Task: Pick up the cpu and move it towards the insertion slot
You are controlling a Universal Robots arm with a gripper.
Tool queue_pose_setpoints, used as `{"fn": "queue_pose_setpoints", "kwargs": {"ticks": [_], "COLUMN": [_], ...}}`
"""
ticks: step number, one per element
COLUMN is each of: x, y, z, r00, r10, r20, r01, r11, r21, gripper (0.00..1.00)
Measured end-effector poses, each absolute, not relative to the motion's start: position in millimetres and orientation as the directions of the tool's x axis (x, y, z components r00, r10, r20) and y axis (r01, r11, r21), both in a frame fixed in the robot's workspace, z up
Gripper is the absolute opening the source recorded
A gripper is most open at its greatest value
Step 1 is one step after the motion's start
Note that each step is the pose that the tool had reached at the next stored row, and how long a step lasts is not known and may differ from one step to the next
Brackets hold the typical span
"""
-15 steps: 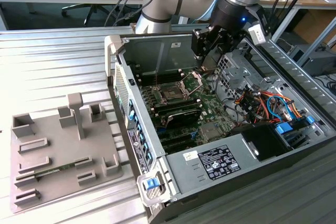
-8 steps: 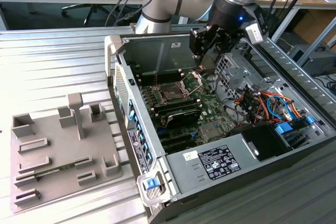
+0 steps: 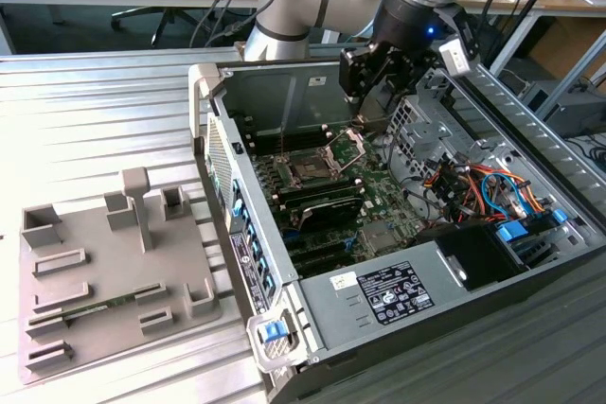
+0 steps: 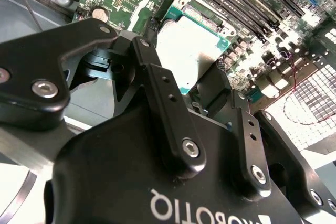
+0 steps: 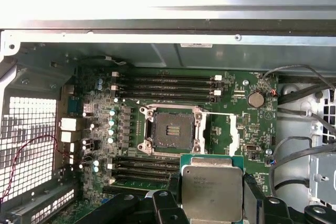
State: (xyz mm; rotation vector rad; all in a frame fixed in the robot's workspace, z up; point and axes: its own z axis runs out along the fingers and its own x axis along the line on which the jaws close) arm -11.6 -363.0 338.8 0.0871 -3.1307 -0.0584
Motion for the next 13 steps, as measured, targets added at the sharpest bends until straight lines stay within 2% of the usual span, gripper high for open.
{"fn": "queue_pose_setpoints", "kwargs": {"ticks": [13], "x": [-11.6], "y": [-354.5], "z": [336.9], "r00": [-0.998], "r10": [-0.056], "r20": [0.008], "r01": [-0.055], "r11": [0.998], "r21": [0.038], "gripper": [0.55]}}
